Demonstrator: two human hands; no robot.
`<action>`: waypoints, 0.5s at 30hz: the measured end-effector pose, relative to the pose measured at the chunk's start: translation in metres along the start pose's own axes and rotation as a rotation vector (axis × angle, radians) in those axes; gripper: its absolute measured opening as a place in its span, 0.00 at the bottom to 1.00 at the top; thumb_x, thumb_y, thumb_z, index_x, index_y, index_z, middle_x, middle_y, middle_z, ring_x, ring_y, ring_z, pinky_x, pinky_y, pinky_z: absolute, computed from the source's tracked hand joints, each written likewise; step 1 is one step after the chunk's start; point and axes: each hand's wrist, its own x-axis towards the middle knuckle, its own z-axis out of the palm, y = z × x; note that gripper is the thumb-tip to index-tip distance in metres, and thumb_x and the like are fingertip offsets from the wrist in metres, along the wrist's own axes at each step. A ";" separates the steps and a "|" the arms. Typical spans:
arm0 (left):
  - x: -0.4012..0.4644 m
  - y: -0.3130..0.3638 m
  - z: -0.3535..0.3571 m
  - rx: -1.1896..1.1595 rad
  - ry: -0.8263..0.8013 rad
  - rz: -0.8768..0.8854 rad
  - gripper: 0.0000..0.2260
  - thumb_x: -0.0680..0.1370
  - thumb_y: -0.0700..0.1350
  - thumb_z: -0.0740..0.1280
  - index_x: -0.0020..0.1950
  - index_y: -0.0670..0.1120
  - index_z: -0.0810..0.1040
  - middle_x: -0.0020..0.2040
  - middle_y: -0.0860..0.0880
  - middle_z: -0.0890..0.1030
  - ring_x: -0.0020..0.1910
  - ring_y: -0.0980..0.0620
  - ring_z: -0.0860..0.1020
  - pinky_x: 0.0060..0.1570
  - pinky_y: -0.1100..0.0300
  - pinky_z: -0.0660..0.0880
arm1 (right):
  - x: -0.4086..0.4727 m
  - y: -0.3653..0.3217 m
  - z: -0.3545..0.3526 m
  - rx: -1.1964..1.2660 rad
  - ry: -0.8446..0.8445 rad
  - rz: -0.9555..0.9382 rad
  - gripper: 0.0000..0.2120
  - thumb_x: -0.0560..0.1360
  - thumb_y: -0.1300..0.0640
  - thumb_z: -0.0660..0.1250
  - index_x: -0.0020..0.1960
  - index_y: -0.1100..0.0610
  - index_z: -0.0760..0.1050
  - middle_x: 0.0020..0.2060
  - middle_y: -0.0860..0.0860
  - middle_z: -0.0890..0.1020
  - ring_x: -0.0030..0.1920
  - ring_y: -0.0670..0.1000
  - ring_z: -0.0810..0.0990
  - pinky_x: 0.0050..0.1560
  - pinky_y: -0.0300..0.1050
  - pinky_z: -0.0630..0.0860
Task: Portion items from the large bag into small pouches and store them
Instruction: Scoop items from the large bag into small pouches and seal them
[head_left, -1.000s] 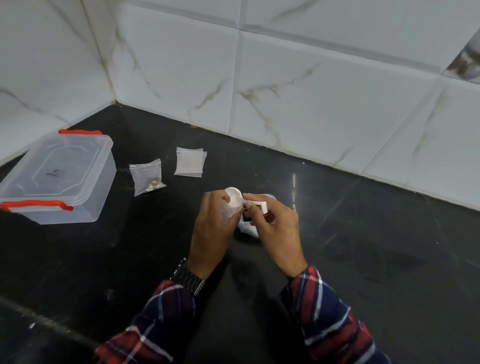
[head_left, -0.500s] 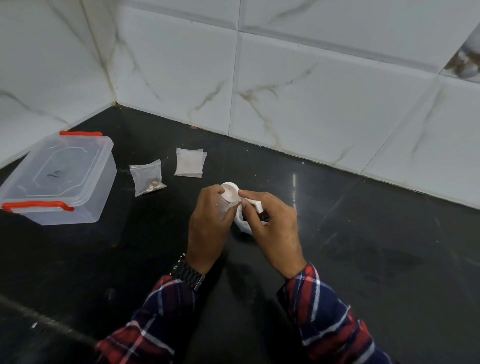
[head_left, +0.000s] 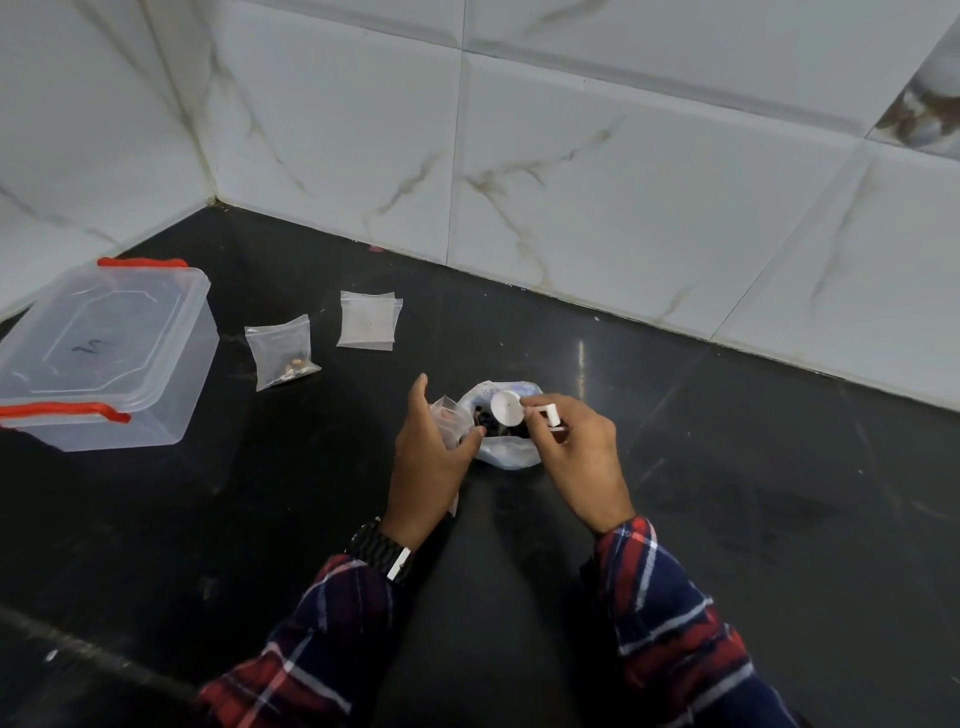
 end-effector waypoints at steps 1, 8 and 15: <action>0.001 -0.001 0.002 0.036 -0.009 -0.012 0.35 0.72 0.46 0.74 0.74 0.46 0.61 0.68 0.44 0.72 0.66 0.48 0.71 0.61 0.61 0.68 | 0.000 0.005 0.001 -0.041 -0.016 -0.014 0.07 0.77 0.60 0.66 0.52 0.54 0.81 0.46 0.47 0.82 0.45 0.38 0.79 0.44 0.28 0.74; 0.004 -0.006 0.010 0.038 -0.005 -0.081 0.20 0.70 0.47 0.75 0.56 0.47 0.71 0.52 0.49 0.77 0.51 0.51 0.77 0.49 0.59 0.73 | -0.002 0.019 0.012 -0.193 -0.072 -0.153 0.12 0.78 0.60 0.65 0.60 0.54 0.79 0.50 0.49 0.83 0.45 0.42 0.79 0.47 0.37 0.78; 0.008 -0.005 0.013 -0.006 -0.002 -0.145 0.18 0.71 0.44 0.74 0.55 0.47 0.70 0.46 0.51 0.76 0.46 0.50 0.77 0.47 0.58 0.75 | 0.002 0.029 0.026 -0.455 -0.137 -0.177 0.14 0.78 0.56 0.63 0.63 0.51 0.77 0.54 0.47 0.82 0.49 0.49 0.81 0.45 0.45 0.76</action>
